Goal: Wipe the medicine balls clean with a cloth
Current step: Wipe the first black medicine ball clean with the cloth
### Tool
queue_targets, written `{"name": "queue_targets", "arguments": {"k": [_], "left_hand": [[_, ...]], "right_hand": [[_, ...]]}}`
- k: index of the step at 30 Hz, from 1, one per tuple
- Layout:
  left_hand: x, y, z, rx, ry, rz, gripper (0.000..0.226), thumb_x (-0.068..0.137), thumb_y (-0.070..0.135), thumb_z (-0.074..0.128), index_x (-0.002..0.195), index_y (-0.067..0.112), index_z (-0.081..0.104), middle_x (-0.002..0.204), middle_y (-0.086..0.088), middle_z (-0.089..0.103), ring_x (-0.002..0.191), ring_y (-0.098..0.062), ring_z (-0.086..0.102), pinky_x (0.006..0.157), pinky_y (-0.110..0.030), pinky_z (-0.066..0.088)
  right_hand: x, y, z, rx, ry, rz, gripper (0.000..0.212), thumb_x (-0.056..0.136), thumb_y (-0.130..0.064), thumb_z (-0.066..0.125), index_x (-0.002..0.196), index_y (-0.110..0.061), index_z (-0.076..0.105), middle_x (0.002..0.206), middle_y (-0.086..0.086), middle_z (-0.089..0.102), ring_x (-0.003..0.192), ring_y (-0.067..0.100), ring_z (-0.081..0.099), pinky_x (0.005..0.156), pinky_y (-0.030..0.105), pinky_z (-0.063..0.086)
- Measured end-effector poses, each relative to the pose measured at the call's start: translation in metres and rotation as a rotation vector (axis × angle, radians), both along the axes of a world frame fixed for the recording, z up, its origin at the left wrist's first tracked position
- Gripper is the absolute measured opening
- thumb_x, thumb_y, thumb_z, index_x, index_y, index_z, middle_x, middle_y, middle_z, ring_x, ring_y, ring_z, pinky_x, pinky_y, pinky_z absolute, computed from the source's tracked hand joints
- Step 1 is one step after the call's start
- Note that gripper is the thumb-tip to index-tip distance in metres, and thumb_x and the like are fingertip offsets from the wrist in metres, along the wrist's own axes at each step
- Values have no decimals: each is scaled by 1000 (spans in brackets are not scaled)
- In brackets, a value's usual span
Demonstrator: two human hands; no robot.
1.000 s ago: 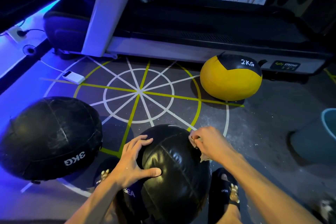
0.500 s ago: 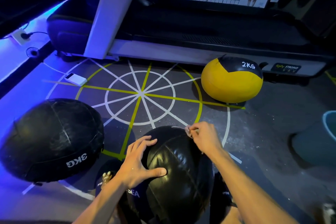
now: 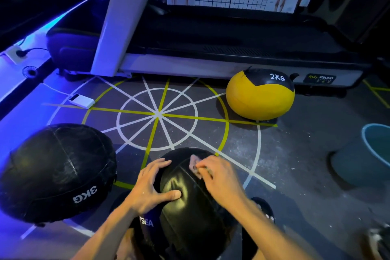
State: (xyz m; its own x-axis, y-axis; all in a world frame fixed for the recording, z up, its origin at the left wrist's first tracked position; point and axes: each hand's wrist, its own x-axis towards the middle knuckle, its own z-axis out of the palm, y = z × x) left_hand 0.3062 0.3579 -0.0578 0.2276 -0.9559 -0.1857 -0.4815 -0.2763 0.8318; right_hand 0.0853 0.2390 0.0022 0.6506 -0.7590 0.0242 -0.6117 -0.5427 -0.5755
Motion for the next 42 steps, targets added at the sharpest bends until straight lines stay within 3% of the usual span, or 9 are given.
{"name": "queue_targets", "arguments": {"k": [10,18,21,25,27,30,34,37,42], "left_hand": [[10,-20,16,9,-213,-69,83,67,93,59,140,57,41,151,20,33,141,-18,31,115,-39,25],[15,-7,18,26,-201,-48,88,63,92,63,139,53,43,148,22,33,136,-16,31,110,-36,27],[21,-6,16,29,-167,-26,86,63,92,63,138,57,42,149,20,34,138,-17,32,113,-40,29],[27,1,15,48,-135,-18,85,62,92,64,137,57,43,150,22,34,140,-17,32,113,-41,29],[27,3,15,43,-131,-13,85,62,92,64,137,58,43,150,22,34,140,-17,32,113,-40,28],[21,0,17,44,-130,-9,86,62,94,62,137,57,42,151,20,34,140,-18,32,113,-39,27],[21,-5,18,46,-126,10,85,62,95,58,137,59,41,151,19,34,140,-17,31,112,-39,27],[26,-6,19,75,-135,-6,83,62,95,57,135,61,39,150,17,34,139,-18,32,112,-38,28],[26,-13,16,80,-126,-7,75,66,92,59,134,69,36,152,14,35,141,-20,31,117,-47,29]], "right_hand": [[-27,89,-61,-194,-300,-92,68,89,-4,69,150,-26,49,158,-11,44,147,3,36,117,24,36],[-34,12,-80,243,-308,-589,51,104,-6,50,148,-32,52,132,-6,66,106,22,69,85,10,51],[-18,33,-68,157,-371,-524,49,102,-7,55,144,-33,56,145,-12,55,112,3,64,84,-6,39],[-26,55,-90,69,-377,-251,53,101,-7,57,146,-34,54,151,-14,53,127,-4,57,103,15,48],[-35,30,-91,197,-334,-494,50,104,-11,52,147,-36,52,132,-4,68,89,6,72,77,15,58],[-32,12,-84,356,-249,-724,49,106,-10,47,149,-33,50,120,7,72,92,9,69,82,25,56],[-8,61,-59,191,-418,-524,58,99,-2,58,142,-40,51,142,-16,56,88,-32,52,75,-3,46],[-27,68,-82,52,-355,-273,60,100,-7,57,149,-41,44,153,-18,47,129,-17,46,104,8,42],[-53,32,-102,399,-227,-775,50,104,-9,52,145,-38,53,93,1,73,73,12,67,62,21,52]]}}
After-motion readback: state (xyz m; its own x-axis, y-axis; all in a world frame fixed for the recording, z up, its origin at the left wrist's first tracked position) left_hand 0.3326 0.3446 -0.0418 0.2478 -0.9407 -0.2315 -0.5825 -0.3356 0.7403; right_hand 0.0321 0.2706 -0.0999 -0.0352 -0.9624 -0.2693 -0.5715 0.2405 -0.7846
